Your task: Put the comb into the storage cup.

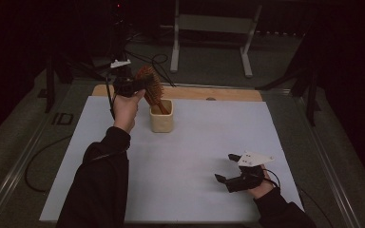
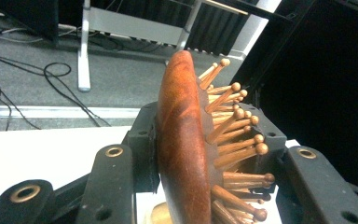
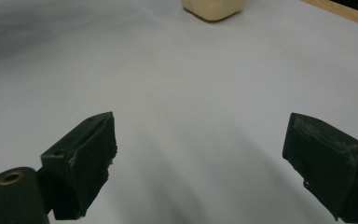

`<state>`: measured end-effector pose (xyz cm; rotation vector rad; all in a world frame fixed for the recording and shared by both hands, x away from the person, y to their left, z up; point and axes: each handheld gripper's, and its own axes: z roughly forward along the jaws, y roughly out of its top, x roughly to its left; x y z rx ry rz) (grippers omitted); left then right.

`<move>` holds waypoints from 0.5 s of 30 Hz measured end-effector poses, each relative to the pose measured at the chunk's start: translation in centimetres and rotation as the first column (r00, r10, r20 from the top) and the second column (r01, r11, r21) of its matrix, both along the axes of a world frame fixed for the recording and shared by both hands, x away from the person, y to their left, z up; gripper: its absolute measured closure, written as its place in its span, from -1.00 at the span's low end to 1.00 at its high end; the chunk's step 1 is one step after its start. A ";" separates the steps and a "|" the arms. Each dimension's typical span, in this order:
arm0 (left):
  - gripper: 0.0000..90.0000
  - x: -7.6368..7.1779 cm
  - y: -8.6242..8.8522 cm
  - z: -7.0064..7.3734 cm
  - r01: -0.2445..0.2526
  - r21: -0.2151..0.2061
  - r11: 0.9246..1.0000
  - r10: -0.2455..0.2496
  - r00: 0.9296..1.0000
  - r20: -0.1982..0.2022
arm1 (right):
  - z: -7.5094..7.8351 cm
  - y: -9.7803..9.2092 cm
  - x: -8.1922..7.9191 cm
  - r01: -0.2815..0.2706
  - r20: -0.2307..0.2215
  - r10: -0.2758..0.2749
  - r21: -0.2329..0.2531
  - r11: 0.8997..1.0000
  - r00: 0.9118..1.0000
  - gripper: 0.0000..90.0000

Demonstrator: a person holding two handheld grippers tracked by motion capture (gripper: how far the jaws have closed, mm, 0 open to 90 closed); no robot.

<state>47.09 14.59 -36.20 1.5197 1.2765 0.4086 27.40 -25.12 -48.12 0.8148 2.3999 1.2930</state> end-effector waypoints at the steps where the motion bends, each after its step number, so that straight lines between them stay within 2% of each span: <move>1: 0.23 0.1 0.0 -0.1 0.000 0.002 1.000 0.000 1.000 -0.004 | 0.0 0.0 0.0 -0.001 0.003 0.001 0.001 1.000 1.000 -0.79; 12: 0.22 0.5 -0.4 -1.8 0.022 0.016 1.000 -0.021 0.999 -0.043 | 0.1 -0.1 0.0 0.004 -0.002 -0.004 0.009 1.000 1.000 -0.79; 15: 0.22 0.5 -0.3 -2.1 0.025 0.014 1.000 -0.025 0.999 -0.042 | 0.0 0.0 0.0 0.002 -0.001 -0.002 0.007 1.000 1.000 -0.79</move>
